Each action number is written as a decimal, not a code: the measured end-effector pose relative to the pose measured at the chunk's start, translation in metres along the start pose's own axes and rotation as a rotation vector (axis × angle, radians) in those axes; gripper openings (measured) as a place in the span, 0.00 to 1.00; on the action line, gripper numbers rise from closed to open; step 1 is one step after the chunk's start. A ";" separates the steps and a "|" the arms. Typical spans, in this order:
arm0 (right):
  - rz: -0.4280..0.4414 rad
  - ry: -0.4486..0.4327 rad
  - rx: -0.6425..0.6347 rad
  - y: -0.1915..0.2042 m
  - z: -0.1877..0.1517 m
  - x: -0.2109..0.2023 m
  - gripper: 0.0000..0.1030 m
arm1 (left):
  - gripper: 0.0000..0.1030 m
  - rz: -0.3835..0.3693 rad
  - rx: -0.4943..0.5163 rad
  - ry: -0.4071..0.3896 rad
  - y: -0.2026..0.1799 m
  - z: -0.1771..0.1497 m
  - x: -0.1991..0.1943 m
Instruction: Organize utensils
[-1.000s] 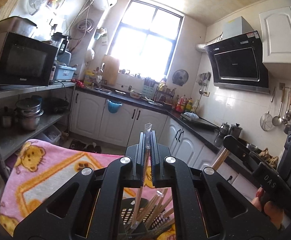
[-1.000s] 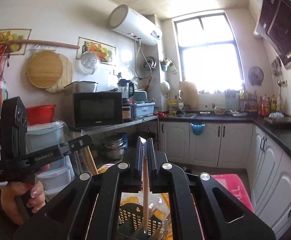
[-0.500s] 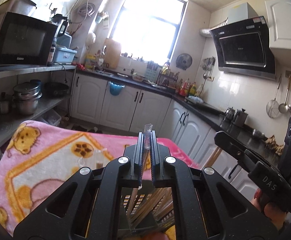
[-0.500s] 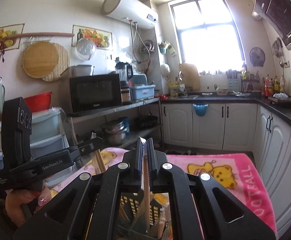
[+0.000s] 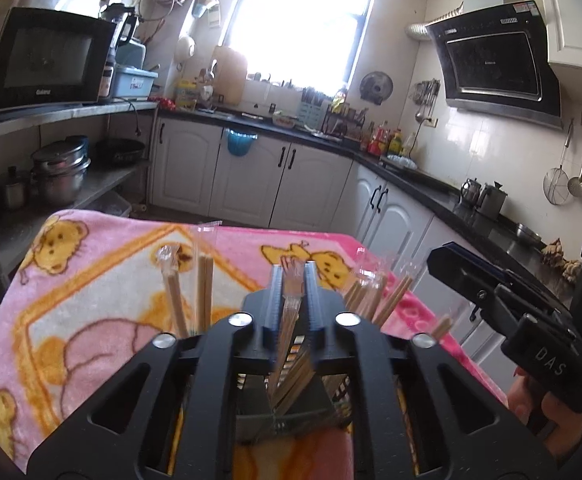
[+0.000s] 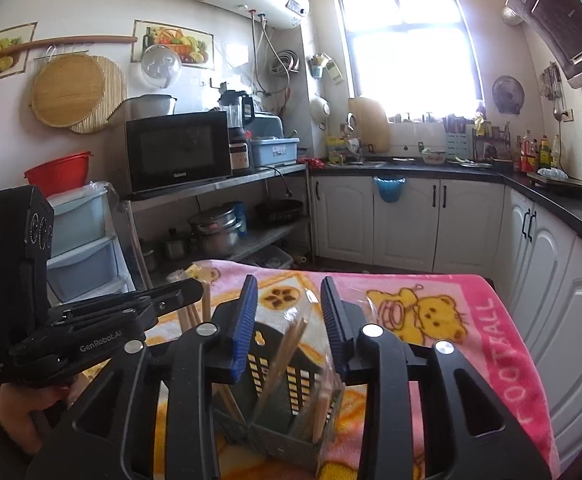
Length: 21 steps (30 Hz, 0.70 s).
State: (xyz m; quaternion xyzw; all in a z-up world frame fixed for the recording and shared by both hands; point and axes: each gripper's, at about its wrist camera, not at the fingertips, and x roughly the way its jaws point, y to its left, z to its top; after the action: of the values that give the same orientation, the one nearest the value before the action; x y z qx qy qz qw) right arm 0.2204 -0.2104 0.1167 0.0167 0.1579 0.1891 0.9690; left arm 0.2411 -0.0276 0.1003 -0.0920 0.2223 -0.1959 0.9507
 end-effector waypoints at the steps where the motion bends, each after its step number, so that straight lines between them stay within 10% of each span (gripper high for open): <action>1: -0.006 0.003 0.000 0.000 -0.001 -0.002 0.37 | 0.24 -0.002 0.000 0.009 0.000 -0.001 -0.001; 14: -0.044 0.044 -0.009 -0.005 -0.019 -0.031 0.64 | 0.80 0.029 -0.028 0.052 0.012 -0.019 -0.033; 21: -0.045 0.061 0.000 0.000 -0.031 -0.044 0.73 | 0.90 0.036 -0.027 0.059 0.013 -0.029 -0.052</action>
State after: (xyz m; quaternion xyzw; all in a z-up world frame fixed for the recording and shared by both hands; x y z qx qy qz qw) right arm 0.1721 -0.2282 0.1008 0.0076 0.1875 0.1676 0.9678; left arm 0.1892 0.0029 0.0915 -0.0952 0.2545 -0.1781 0.9458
